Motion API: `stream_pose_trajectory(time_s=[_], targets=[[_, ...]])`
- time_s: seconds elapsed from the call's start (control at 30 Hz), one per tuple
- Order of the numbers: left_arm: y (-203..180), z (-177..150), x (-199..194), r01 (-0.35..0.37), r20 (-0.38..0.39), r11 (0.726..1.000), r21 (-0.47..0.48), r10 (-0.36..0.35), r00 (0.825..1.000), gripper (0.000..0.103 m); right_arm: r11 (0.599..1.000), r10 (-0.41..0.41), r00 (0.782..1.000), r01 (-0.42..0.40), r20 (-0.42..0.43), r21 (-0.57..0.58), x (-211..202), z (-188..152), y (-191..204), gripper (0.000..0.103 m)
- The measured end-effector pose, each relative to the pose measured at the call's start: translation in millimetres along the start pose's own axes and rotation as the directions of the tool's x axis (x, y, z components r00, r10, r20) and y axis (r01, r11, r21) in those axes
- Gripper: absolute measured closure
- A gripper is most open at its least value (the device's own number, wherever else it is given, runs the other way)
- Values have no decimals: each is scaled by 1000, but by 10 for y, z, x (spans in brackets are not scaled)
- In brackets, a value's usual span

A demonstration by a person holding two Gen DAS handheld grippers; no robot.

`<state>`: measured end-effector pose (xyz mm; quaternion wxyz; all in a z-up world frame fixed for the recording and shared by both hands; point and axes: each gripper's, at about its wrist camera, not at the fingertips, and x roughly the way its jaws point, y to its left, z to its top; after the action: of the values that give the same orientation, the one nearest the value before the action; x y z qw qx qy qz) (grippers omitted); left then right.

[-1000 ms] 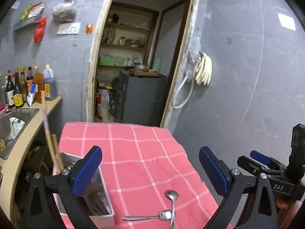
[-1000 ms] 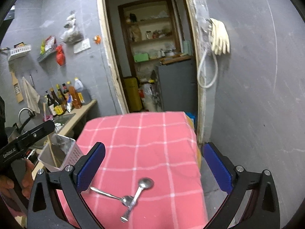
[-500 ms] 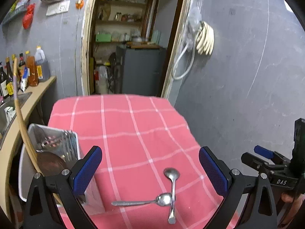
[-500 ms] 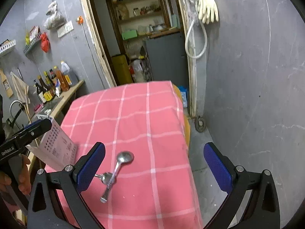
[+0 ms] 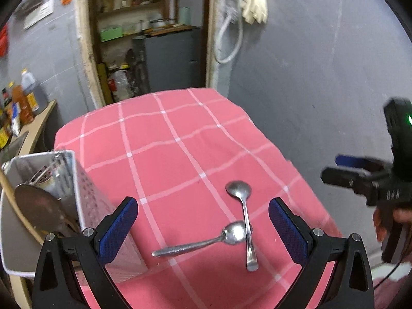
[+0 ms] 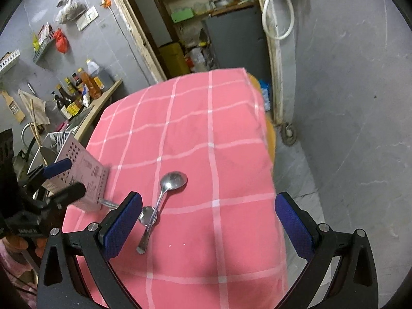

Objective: Organize utensils
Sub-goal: 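Grasp a steel spoon with the right tool while the left tool grasps the other spoon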

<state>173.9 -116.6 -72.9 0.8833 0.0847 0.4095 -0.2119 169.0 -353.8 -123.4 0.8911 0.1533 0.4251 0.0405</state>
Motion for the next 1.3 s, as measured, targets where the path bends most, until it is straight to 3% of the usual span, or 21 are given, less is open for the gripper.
stream_pose_trajectory(time_s=[0.3,0.37,0.43,0.53,0.77,0.87,1.03,1.3], targets=[[-166,-19,209,-20,-82,980,197,37,996,1,998,59,995,-58,-85,5,299,78,-43,3],[-210,-38,249,-32,-89,970,242,54,995,1,997,79,991,-79,-111,3,384,98,-19,13],[-257,-58,289,-48,-93,955,292,79,993,5,996,88,986,-88,-142,5,467,108,-22,32],[-292,-65,327,-63,-100,935,348,104,990,13,992,122,974,-121,-189,15,610,106,29,36],[-301,87,264,-25,-89,945,327,57,994,21,988,156,957,-157,-245,14,806,94,184,46],[-367,91,269,0,-88,935,356,33,996,24,984,173,947,-175,-271,18,893,101,221,52],[-386,-50,489,50,-193,925,376,25,981,41,976,215,916,-214,-337,41,1094,57,239,71],[-381,-208,715,98,-292,923,372,16,956,48,964,265,879,-255,-396,78,1328,6,378,75]])
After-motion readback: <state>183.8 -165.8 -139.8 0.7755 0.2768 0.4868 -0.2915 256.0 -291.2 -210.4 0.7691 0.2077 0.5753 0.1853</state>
